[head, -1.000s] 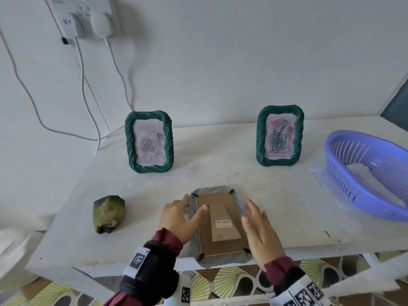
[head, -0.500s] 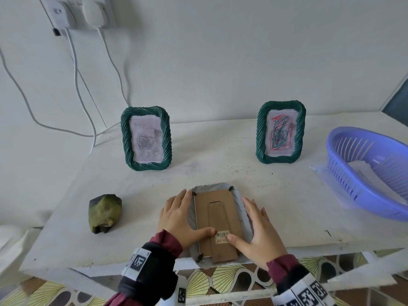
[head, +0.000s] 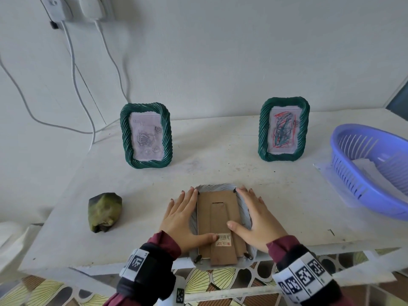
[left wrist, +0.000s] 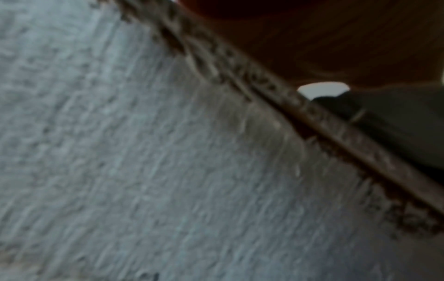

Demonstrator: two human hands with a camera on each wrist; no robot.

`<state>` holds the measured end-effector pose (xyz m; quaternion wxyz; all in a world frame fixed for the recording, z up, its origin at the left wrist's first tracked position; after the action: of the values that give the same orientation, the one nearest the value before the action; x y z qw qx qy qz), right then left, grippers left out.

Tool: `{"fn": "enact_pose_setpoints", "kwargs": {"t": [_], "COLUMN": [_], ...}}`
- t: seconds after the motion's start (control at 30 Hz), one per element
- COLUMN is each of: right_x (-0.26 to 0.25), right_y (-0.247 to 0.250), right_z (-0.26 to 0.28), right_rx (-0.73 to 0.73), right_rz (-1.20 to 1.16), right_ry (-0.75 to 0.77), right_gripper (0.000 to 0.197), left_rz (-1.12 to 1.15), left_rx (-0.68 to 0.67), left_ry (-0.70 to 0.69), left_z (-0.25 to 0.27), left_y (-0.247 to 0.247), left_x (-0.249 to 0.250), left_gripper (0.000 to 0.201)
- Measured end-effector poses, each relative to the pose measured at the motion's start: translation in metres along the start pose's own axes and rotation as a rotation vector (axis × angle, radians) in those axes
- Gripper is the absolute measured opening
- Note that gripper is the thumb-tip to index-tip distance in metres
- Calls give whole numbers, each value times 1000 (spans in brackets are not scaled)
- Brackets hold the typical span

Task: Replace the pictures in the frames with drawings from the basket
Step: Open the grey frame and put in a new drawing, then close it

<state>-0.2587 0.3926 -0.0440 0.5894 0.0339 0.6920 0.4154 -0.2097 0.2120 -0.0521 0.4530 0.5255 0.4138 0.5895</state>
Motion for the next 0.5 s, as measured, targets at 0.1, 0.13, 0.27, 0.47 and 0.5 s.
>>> {"fn": "enact_pose_setpoints", "kwargs": {"t": [0.1, 0.13, 0.27, 0.47, 0.5], "right_x": [0, 1, 2, 1, 1], "right_y": [-1, -2, -3, -4, -4], "right_z": [-5, -5, -6, -8, -9], "right_rx": [-6, -2, 8, -6, -13], "right_rz": [69, 93, 136, 261, 293], "right_ry": [34, 46, 66, 44, 23], "right_gripper": [78, 77, 77, 77, 77], "left_rz": [-5, -10, -13, -12, -11], "left_rx": [8, 12, 36, 16, 9], "left_ry": [-3, -2, 4, -9, -13], "left_z": [1, 2, 2, 2, 2], "left_y": [-1, -1, -1, 0, 0], "left_x": [-1, -1, -1, -1, -1], "left_gripper": [129, 130, 130, 130, 131]}}
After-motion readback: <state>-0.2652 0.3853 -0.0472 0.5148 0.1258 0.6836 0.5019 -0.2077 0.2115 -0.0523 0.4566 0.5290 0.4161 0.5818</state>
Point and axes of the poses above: each hand's wrist, its own z-axis away from the middle knuckle, its own y-axis out of the back of the hand, x = y × z, the point moved 6 cm from there along -z, towards the middle knuckle, and after that the axes turned 12 degrees about -z, right-handed, at the moved point
